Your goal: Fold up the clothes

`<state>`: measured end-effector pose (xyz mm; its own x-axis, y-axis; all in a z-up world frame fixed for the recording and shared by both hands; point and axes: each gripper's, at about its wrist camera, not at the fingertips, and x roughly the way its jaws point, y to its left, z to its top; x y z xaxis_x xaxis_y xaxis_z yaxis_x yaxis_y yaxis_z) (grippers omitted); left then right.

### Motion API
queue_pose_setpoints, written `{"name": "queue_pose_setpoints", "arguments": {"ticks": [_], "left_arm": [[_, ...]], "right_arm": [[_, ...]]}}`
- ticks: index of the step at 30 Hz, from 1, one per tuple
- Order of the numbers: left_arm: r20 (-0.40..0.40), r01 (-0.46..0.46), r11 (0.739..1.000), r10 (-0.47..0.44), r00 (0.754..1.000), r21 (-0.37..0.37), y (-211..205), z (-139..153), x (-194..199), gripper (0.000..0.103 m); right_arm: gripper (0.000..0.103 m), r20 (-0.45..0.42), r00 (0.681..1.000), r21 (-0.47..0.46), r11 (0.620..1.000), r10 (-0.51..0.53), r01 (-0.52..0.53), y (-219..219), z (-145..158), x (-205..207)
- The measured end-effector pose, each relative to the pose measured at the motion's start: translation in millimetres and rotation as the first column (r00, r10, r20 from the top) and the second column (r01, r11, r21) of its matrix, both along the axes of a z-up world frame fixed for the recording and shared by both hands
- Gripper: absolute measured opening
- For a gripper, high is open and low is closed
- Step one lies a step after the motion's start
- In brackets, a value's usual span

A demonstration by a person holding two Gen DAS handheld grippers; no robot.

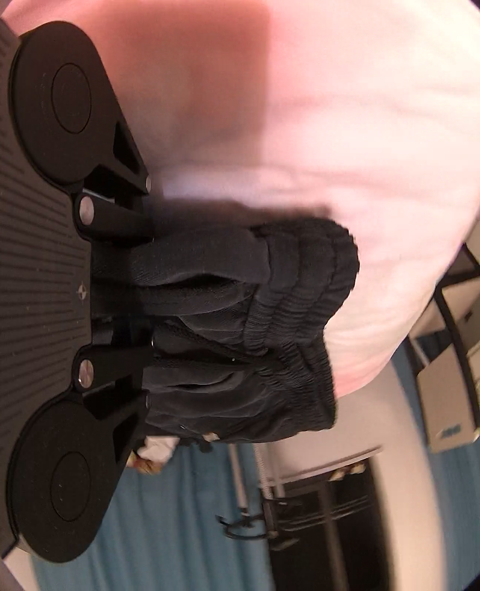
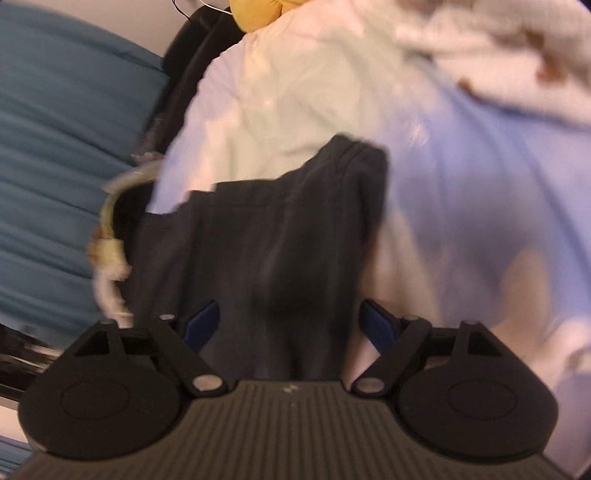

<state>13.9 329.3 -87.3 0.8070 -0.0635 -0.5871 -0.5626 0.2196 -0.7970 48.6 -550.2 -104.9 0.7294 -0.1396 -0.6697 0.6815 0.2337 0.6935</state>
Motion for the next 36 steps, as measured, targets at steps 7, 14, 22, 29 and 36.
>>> {"name": "queue_pose_setpoints", "arguments": {"ticks": [7,14,22,29,36], "left_arm": [[0.199,-0.060,0.991,0.083,0.977,-0.122,-4.1,8.2,-30.6,0.013],[0.338,-0.062,0.992,0.097,0.936,-0.114,-7.0,27.8,-65.6,0.011],[0.284,-0.097,0.988,0.128,0.950,-0.121,-2.0,39.1,-76.6,0.010],[0.207,-0.070,0.997,0.075,0.975,-0.029,7.3,83.2,-41.1,0.010],[0.121,-0.072,0.994,0.061,0.991,0.085,7.5,128.0,42.6,0.010]], "right_arm": [[0.078,0.027,0.999,-0.032,0.999,-0.025,0.026,-20.4,-10.9,5.5],[0.022,0.061,0.998,-0.041,0.999,-0.028,0.031,-31.4,-16.6,0.8],[0.007,0.249,0.968,-0.111,0.994,0.008,0.020,-23.3,23.6,-18.8],[0.007,0.282,0.957,-0.188,0.982,0.074,-0.021,-18.3,57.5,12.5],[0.007,0.295,0.946,-0.227,0.971,0.134,-0.067,-27.0,93.4,104.0]]}}
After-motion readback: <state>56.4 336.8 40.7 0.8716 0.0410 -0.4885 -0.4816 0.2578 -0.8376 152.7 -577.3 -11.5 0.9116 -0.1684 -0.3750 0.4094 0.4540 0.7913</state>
